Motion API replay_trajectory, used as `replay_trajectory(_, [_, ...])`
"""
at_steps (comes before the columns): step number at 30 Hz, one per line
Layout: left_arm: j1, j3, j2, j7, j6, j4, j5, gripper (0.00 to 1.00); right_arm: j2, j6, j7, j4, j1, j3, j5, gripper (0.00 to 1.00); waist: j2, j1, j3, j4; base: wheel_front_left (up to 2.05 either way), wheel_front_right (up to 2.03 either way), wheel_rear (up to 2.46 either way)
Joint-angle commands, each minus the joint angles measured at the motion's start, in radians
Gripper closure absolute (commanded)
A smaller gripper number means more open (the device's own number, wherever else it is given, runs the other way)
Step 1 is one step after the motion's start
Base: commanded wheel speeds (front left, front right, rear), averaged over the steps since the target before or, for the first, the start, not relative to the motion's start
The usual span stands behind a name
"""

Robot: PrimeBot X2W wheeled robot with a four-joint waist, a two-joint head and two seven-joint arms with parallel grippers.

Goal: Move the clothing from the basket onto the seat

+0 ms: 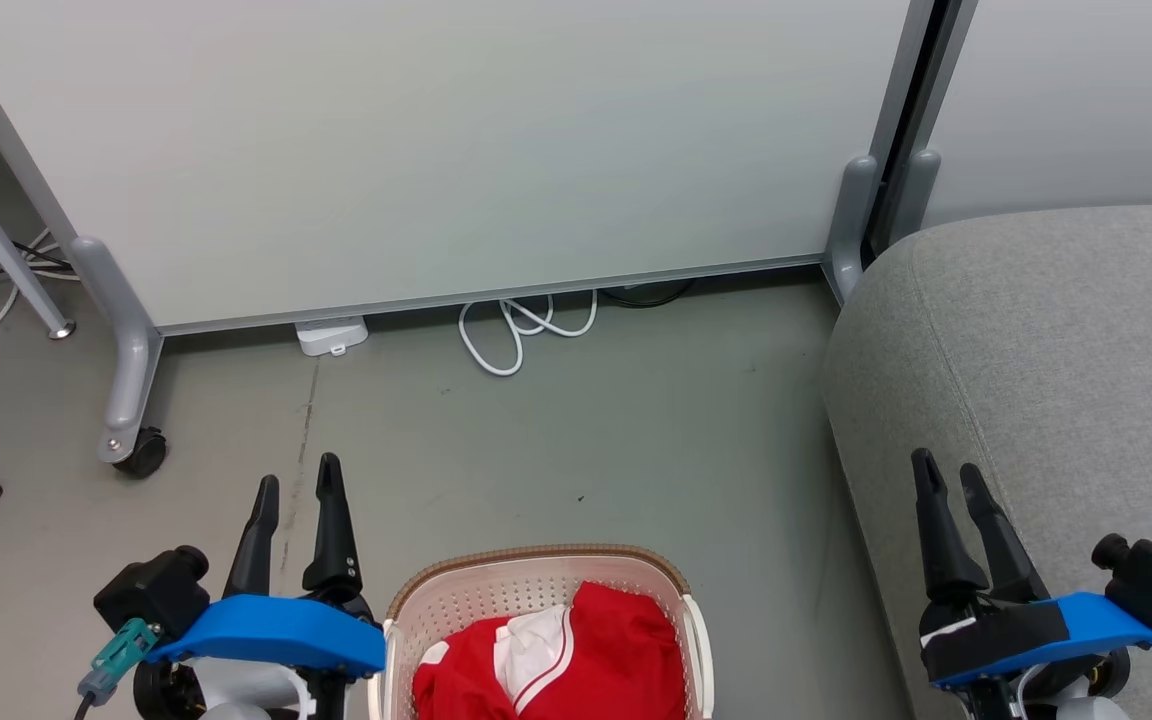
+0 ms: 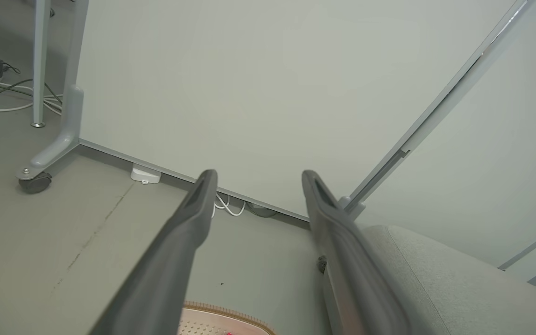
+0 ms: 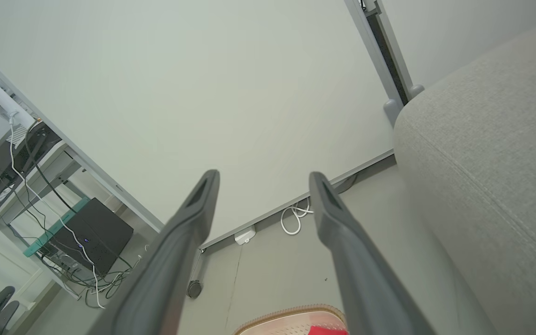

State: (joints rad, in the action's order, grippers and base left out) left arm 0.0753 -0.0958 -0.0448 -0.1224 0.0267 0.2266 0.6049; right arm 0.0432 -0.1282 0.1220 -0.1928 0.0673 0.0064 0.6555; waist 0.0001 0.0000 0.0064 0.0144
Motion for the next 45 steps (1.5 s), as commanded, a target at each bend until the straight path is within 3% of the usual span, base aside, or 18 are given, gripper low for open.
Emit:
replay_trajectory(1, [0.024,-0.008,-0.007,-0.01,-0.003,-0.007,-0.034,0.0,0.007,-0.002,0.01,0.01,0.016,0.003,-0.033,0.0,-0.0001,0.0,0.0,0.0,0.0,0.0,0.0])
replay_trajectory(27, [0.029,-0.064,-0.009,-0.076,-0.031,0.015,-0.3,0.0,0.009,-0.003,0.076,-0.018,0.014,0.011,-0.307,0.0,-0.0001,0.0,0.001,0.008,0.0,0.0,0.0])
replay_trajectory(45, [0.034,-0.073,-0.008,-0.114,-0.017,0.049,-0.423,0.0,0.009,-0.003,0.115,-0.052,0.017,0.015,-0.475,0.0,-0.0001,0.0,-0.003,0.015,0.0,0.0,0.0])
